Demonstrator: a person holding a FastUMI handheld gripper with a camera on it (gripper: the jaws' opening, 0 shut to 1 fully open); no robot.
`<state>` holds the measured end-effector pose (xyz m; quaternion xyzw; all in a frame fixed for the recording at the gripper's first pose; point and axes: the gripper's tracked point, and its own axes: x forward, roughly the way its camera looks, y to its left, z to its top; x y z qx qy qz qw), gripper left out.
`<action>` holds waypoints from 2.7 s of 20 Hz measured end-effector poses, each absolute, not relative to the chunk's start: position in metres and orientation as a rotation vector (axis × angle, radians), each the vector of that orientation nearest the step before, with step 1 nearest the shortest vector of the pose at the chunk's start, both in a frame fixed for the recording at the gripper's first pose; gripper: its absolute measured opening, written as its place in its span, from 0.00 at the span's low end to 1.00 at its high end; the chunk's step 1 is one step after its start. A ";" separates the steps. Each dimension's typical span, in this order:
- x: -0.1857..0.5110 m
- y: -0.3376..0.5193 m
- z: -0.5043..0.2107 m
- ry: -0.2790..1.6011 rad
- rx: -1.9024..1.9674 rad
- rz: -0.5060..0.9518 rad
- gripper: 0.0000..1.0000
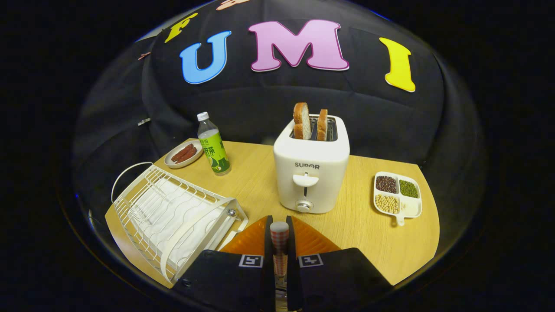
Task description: Take the plate from the dish rack, then take the spoon from the basket and place it into the plate.
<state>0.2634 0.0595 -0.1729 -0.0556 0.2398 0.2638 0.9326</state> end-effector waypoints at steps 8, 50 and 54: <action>0.248 0.060 -0.067 0.373 -0.037 0.597 0.15; 0.054 0.050 -0.220 0.755 -0.041 0.615 0.99; 0.063 0.040 -0.166 0.595 -0.037 0.542 0.99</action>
